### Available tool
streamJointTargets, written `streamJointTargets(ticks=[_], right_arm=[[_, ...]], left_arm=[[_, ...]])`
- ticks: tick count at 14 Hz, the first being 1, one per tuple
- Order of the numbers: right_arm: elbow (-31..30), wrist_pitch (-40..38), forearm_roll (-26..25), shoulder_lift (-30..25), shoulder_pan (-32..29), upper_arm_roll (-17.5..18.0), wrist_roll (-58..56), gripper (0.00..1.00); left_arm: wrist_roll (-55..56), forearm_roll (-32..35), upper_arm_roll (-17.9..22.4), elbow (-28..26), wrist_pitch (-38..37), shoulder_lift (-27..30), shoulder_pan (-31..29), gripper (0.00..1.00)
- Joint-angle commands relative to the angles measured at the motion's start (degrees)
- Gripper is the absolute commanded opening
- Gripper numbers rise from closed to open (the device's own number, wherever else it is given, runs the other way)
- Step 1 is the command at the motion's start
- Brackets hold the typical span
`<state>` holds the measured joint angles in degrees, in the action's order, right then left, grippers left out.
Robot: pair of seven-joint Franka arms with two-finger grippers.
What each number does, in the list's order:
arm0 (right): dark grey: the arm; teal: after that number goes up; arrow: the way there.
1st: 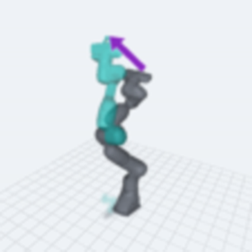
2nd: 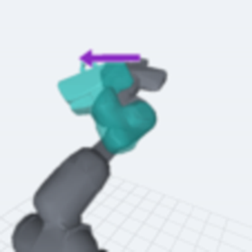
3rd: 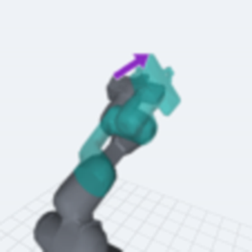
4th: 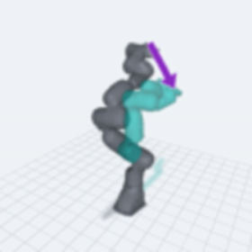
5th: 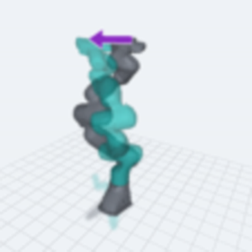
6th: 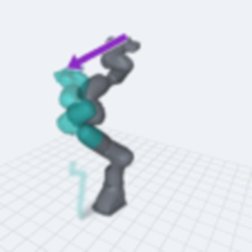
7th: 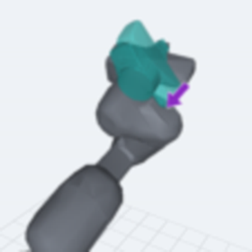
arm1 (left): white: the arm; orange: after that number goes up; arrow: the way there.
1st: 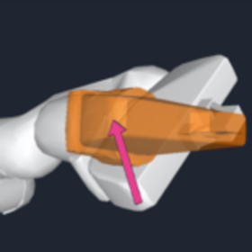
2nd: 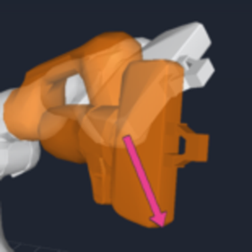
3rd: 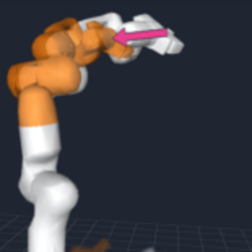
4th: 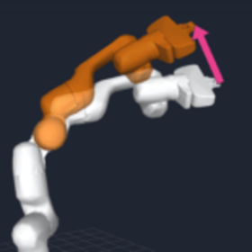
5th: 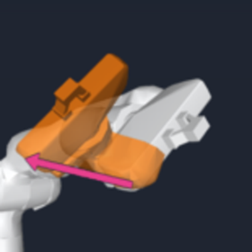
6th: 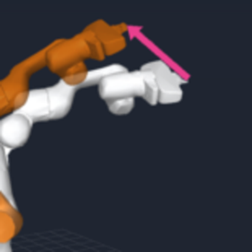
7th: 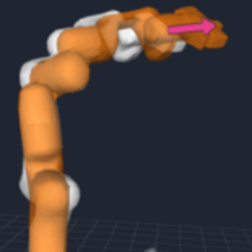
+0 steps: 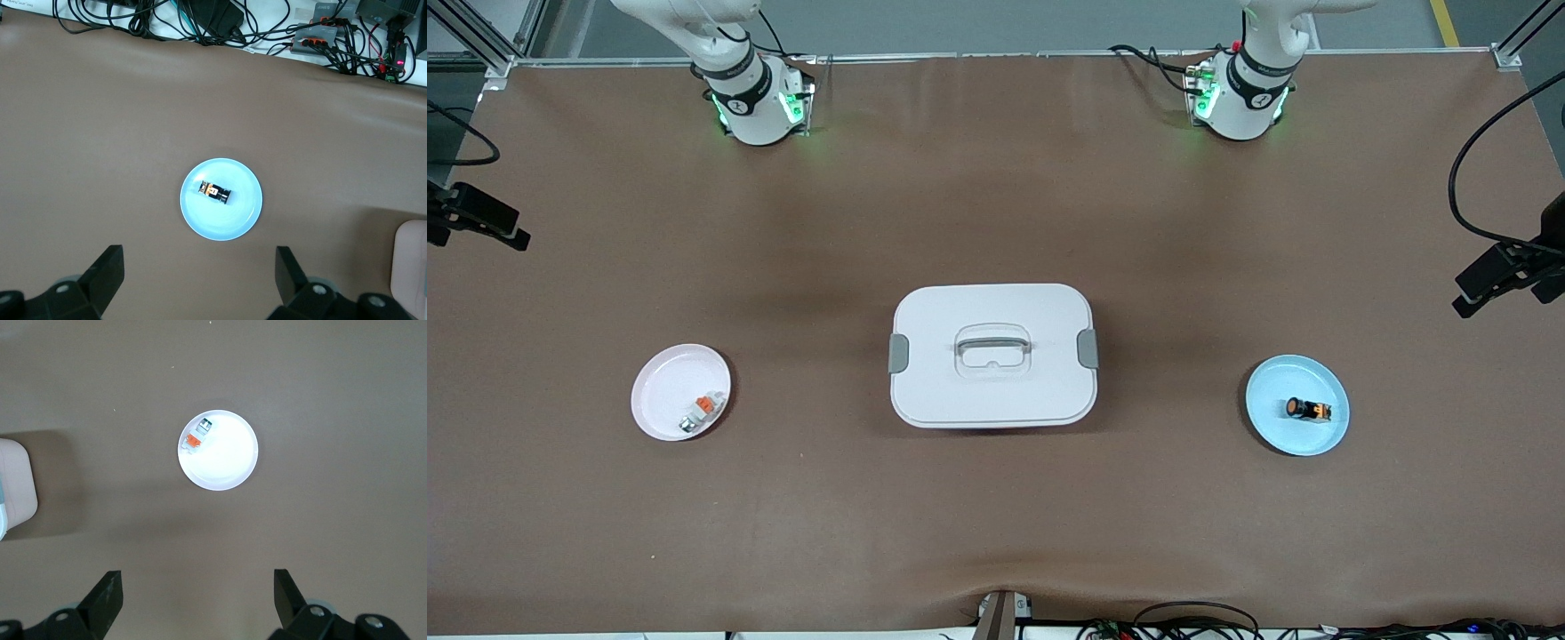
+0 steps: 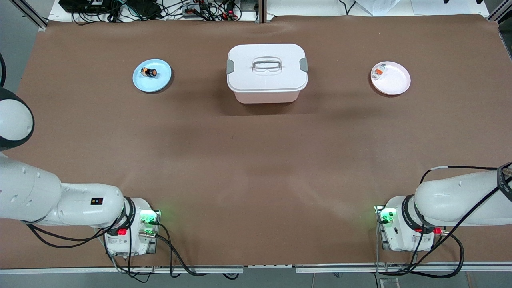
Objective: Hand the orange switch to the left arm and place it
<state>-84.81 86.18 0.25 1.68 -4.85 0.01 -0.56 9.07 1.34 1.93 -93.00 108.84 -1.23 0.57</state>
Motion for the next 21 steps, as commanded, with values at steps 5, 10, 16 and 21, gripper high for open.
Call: streamJointTargets(ticks=[5, 10, 16, 21], right_arm=[[-0.62, 0.13, 0.98, -0.98, -1.04, 0.87, 0.65, 1.00], [-0.62, 0.13, 0.98, -0.98, -1.04, 0.87, 0.65, 1.00], [-0.62, 0.04, 0.98, -0.98, -1.04, 0.78, 0.65, 1.00], [-0.62, -0.14, 0.98, -0.98, -0.95, 0.87, 3.11, 1.00]], left_arm=[[-1.08, -1.07, 0.80, -2.00, -2.85, 2.45, 1.01, 1.00], [-4.59, -1.07, 0.89, -9.92, -2.32, 9.93, 0.22, 1.00], [-4.42, -1.07, 0.89, 1.49, -3.64, 2.74, 0.40, 1.00], [-4.50, -0.90, 0.80, 2.65, -5.48, 1.67, 0.57, 1.00]])
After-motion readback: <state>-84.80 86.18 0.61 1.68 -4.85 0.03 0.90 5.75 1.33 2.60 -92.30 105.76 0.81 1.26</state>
